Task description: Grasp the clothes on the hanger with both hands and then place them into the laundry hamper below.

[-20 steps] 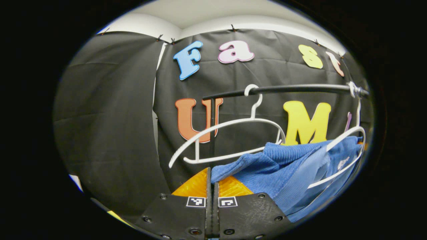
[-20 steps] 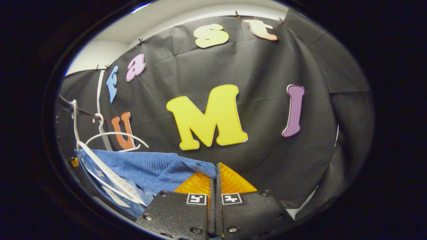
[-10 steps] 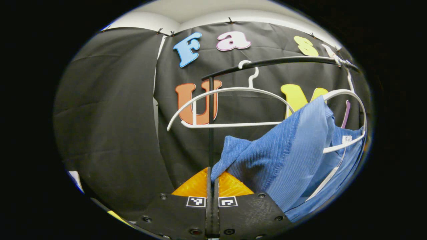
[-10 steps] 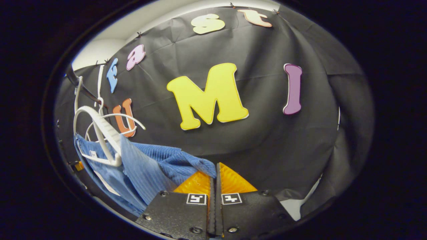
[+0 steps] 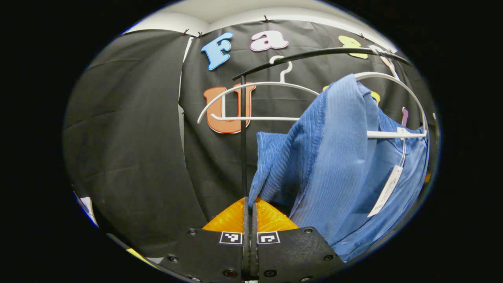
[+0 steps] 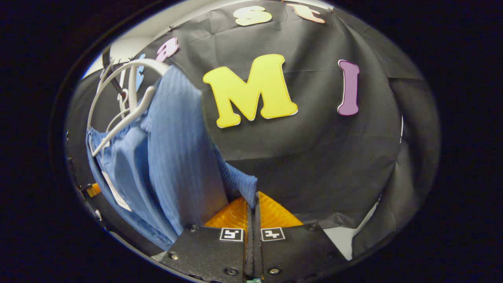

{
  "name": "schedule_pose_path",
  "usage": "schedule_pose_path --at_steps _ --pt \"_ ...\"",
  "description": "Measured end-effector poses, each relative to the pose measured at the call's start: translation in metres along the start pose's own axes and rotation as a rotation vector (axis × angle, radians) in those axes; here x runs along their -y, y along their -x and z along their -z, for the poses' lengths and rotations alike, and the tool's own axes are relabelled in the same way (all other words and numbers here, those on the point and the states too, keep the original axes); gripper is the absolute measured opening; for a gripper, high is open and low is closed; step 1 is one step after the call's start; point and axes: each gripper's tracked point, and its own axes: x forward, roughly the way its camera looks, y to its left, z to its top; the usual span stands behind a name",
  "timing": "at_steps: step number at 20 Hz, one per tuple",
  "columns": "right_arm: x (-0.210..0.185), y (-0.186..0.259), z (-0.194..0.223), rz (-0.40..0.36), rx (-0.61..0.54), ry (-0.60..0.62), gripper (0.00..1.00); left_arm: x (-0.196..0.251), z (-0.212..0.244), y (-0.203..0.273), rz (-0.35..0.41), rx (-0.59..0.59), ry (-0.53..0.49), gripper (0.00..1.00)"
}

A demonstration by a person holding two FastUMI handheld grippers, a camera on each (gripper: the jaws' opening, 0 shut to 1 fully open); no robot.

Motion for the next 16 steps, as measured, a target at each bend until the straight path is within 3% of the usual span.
schedule_pose_path --at_steps 5,6,7,9,11,13,14,16 --pt "0.000 0.008 0.017 -0.014 -0.023 -0.009 0.04 -0.019 0.045 0.000 -0.026 -0.073 0.070 0.00" --pt "0.000 0.009 0.021 -0.015 -0.033 -0.007 0.04 -0.019 0.051 0.002 -0.024 -0.084 0.066 0.05" --pt "-0.001 0.011 0.023 -0.018 -0.030 -0.008 0.04 -0.019 0.054 0.003 -0.021 -0.082 0.055 0.00" --pt "-0.007 0.012 0.028 -0.020 -0.027 0.021 0.04 -0.021 0.059 0.003 -0.016 -0.088 0.048 0.00" --pt "-0.013 0.011 0.031 -0.044 -0.037 0.020 0.04 -0.016 0.051 0.007 0.002 -0.059 0.061 0.05" --pt "-0.011 0.011 0.028 -0.045 -0.037 0.013 0.04 -0.013 0.035 0.008 0.018 -0.008 0.063 0.00" --pt "-0.010 0.012 0.026 -0.042 -0.035 0.012 0.04 -0.012 0.028 0.009 0.032 0.012 0.063 0.05" --pt "-0.008 0.013 0.020 -0.036 -0.027 0.002 0.04 -0.009 0.016 0.013 0.060 0.053 0.047 0.00"
